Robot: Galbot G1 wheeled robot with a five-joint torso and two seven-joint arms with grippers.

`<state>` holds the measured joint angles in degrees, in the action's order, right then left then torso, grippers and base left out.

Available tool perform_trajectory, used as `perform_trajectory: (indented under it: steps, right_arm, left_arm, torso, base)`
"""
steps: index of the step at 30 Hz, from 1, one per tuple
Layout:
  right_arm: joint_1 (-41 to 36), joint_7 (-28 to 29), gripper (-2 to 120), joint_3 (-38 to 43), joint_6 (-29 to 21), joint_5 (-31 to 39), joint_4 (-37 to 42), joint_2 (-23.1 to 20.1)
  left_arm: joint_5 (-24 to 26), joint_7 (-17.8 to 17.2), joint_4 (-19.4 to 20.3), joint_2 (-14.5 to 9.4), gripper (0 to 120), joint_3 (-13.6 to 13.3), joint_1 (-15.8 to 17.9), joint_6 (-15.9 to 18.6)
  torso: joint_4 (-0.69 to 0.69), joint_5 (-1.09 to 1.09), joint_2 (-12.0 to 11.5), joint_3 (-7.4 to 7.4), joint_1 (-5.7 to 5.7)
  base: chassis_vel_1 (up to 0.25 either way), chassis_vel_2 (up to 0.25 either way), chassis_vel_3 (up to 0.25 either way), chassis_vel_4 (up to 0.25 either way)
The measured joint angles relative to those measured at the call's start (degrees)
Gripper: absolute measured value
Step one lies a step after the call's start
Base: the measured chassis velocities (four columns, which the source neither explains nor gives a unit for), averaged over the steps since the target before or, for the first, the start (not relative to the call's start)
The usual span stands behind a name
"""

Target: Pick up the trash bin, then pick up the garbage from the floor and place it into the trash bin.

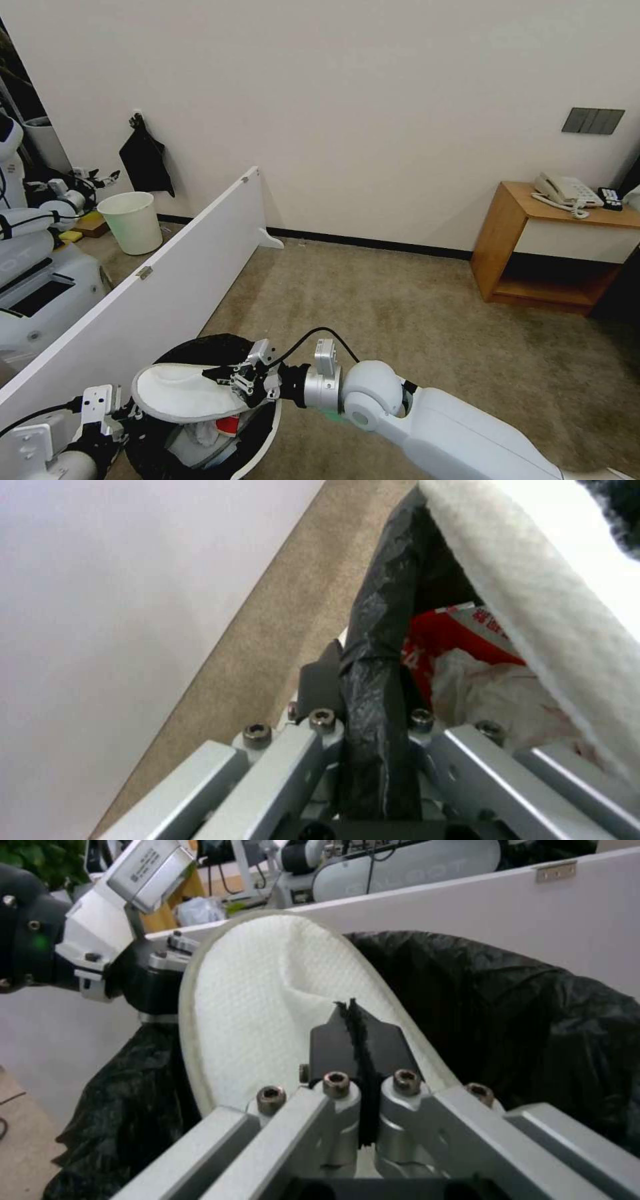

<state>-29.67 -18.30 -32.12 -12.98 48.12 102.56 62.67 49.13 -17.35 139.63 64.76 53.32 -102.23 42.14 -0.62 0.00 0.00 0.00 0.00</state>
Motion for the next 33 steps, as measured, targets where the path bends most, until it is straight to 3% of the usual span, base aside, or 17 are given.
perform_trajectory:
  steps: [24,33]
  right_arm:
    - [0.1,0.0,0,-1.3,0.1,-2.2,-2.9,1.2]
    - [-0.4,0.2,0,-1.5,0.1,-3.1,-2.7,0.5]
  left_arm:
    - [0.8,-0.4,0.5,-0.1,3,-0.2,-0.1,0.0]
    - [3.9,-2.4,1.7,-1.2,3,0.1,-2.6,0.0]
  torso:
    - [-0.01,0.00,0.0,0.00,0.00]
    - [0.00,0.01,0.0,0.00,0.00]
  base:
    - [0.000,0.000,0.000,0.000]
    - [0.000,0.000,0.000,0.000]
